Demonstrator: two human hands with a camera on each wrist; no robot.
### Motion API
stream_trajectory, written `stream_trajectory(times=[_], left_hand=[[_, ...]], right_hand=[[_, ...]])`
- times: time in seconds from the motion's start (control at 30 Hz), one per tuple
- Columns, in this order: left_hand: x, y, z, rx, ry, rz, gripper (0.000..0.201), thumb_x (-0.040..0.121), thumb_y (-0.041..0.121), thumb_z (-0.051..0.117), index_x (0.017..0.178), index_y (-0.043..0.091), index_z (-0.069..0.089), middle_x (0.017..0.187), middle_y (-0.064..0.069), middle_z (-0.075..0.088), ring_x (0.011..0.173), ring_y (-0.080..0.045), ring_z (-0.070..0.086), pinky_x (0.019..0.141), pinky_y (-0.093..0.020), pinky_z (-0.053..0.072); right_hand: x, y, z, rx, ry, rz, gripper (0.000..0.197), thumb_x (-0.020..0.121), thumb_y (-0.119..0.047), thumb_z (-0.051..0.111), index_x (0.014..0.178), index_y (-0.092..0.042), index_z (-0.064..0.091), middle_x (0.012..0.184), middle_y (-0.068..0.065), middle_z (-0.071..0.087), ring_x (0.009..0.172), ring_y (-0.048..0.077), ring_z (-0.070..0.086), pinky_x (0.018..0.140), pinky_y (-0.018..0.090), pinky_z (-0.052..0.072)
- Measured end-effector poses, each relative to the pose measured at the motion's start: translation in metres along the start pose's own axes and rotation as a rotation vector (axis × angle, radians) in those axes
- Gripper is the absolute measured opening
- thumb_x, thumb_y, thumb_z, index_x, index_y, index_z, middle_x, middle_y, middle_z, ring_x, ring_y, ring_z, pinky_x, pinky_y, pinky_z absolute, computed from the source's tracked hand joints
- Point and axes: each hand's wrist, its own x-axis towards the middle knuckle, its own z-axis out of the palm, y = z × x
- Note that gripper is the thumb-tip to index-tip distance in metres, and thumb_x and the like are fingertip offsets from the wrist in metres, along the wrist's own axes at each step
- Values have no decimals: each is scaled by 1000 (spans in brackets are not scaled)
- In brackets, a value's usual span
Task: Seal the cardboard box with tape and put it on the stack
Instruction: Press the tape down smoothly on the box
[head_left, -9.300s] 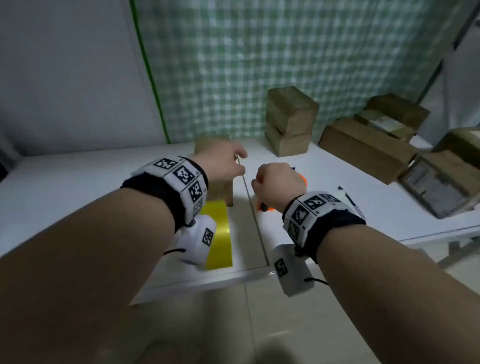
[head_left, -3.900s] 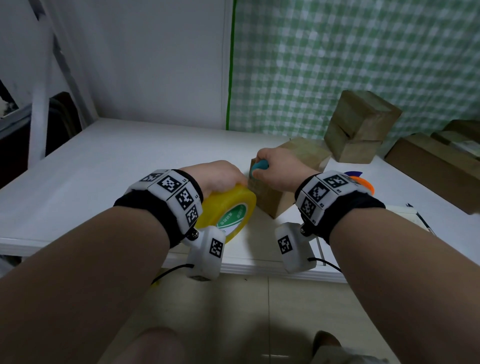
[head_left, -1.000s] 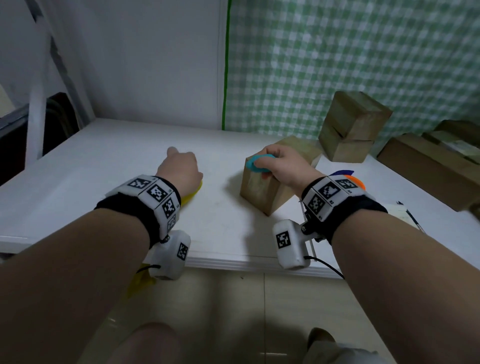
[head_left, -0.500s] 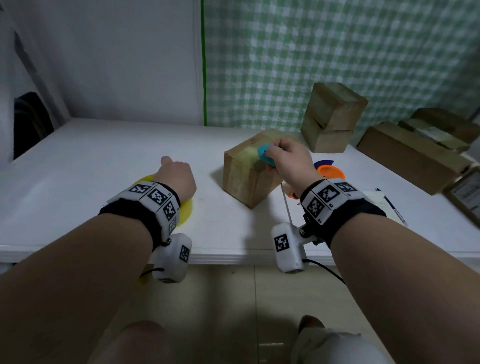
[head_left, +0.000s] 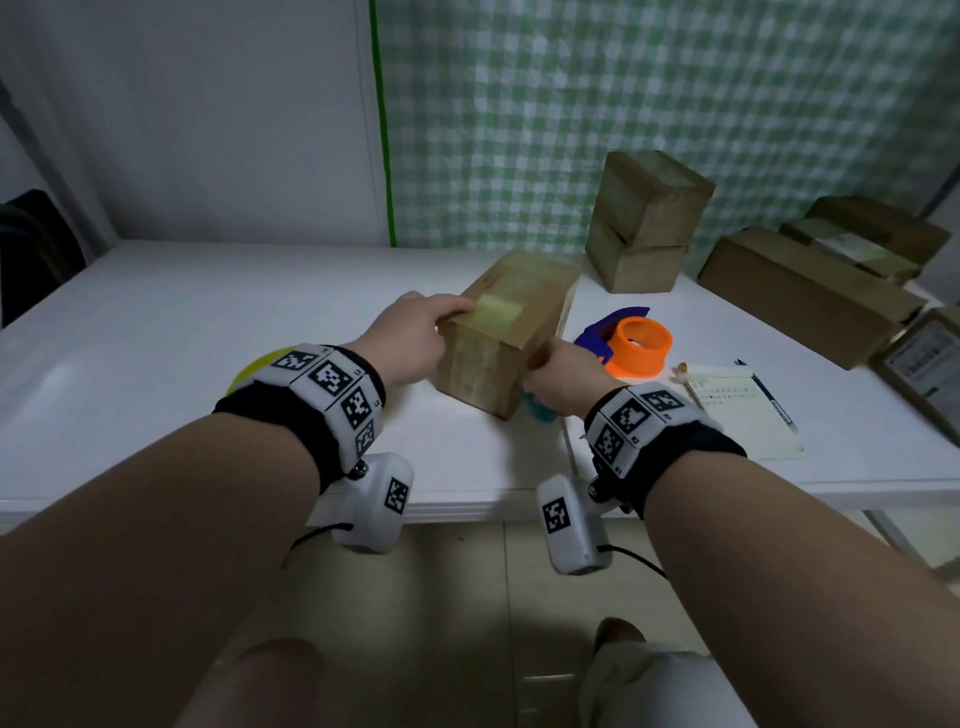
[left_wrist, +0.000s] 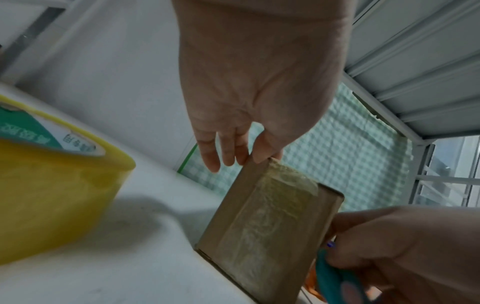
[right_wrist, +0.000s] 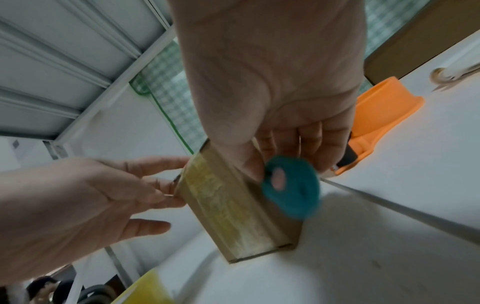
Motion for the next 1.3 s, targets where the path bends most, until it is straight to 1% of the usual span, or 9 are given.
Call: stream_trajectory(times=[0.13, 0.23, 0.33, 0.43, 0.5, 0.63, 0.87, 1.03, 1.3], left_hand=[[-6, -3, 0, -67, 87, -1, 52, 86, -2, 36, 125, 24, 60, 117, -9, 55, 111, -26, 52, 87, -23, 38], [-12, -3, -3, -156, 165, -24, 37, 86, 4, 42, 105, 23, 68, 90, -2, 57, 86, -21, 52, 75, -24, 37], [-17, -3, -6, -175, 211, -12, 21, 86, 14, 49, 85, 23, 68, 80, 2, 61, 83, -21, 56, 73, -26, 40], [-18, -5, -8, -73, 198, 29, 14, 85, 26, 59, 88, 19, 70, 89, 0, 60, 89, -20, 56, 76, -25, 39], [-15, -6, -8, 9, 218, 77, 18, 81, 33, 64, 92, 20, 71, 95, 2, 55, 96, -18, 52, 85, -26, 38], [-9, -3, -8, 69, 190, 176, 32, 81, 40, 65, 109, 25, 70, 111, 5, 66, 120, -25, 45, 102, -30, 33], [-8, -18, 1, 103, 107, 229, 42, 86, 40, 59, 126, 24, 61, 133, 3, 60, 126, -16, 48, 98, -17, 29], [-5, -26, 3, 170, 54, 232, 56, 83, 51, 58, 133, 28, 52, 144, 10, 49, 136, -18, 36, 115, -30, 24], [-5, -19, 6, 183, 101, 207, 56, 79, 54, 60, 129, 28, 57, 140, 11, 53, 132, -18, 39, 111, -29, 29]], right_hand=[[1, 1, -1, 124, -14, -15, 26, 82, -11, 58, 108, -14, 56, 89, 5, 55, 87, 25, 51, 63, 28, 48], [-2, 1, -1, 235, -57, -16, 12, 84, -7, 51, 93, -13, 56, 89, 9, 64, 82, 23, 57, 70, 34, 55], [-4, 0, -1, 298, -78, -34, 16, 89, -12, 44, 94, -12, 58, 90, 7, 67, 82, 24, 60, 64, 30, 51], [-1, -4, -2, 329, 148, -126, 25, 90, -21, 41, 100, -14, 64, 98, 8, 66, 93, 29, 62, 84, 45, 55], [-1, -7, -4, 338, 226, -241, 31, 93, -25, 44, 115, -19, 64, 102, 1, 63, 95, 22, 58, 96, 44, 50], [-3, -11, -9, 45, 199, -450, 38, 96, -27, 47, 134, -25, 54, 153, 7, 38, 140, 22, 36, 118, 36, 25], [0, -8, 1, 147, 81, -448, 38, 97, -28, 46, 134, -26, 54, 157, 0, 30, 144, 17, 30, 119, 32, 24], [5, -4, 5, 219, 84, -451, 38, 95, -31, 50, 131, -26, 56, 156, -2, 33, 143, 15, 32, 118, 36, 27], [6, -2, 6, 267, 87, -447, 37, 93, -33, 52, 129, -27, 58, 155, -4, 35, 143, 13, 33, 118, 36, 27]])
